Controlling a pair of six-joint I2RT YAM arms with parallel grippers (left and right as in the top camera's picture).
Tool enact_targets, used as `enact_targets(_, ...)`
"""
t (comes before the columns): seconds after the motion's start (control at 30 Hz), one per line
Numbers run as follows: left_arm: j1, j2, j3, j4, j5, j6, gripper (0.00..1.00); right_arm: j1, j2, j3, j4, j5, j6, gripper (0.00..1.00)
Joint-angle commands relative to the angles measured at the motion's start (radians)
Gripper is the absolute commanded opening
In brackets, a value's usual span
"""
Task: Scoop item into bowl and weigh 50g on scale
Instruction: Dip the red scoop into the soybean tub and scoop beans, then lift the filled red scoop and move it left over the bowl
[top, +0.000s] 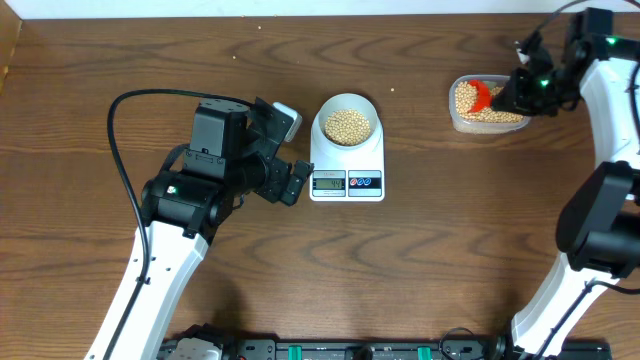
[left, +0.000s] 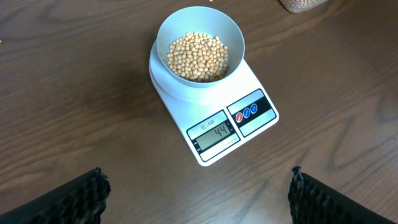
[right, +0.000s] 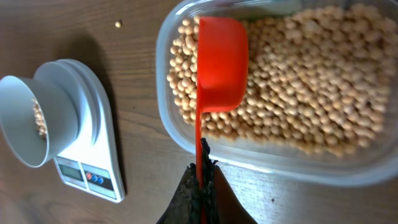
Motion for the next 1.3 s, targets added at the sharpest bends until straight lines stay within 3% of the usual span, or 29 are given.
enact_targets(0.0,-0.002,0.000,-0.003,0.000,0.012,0.002,0.94,-0.040,0.013,0.002,-0.010,-0.058,-0.013,0.01)
enact_targets(0.9,-0.002,0.000,-0.003,0.000,0.012,0.002,0.94,-0.229,0.013,0.002,-0.081,-0.428,-0.145,0.01)
enact_targets(1.27,-0.002,0.000,-0.003,0.000,0.012,0.002,0.94,-0.192,0.013,0.017,-0.088,-0.502,-0.178,0.01)
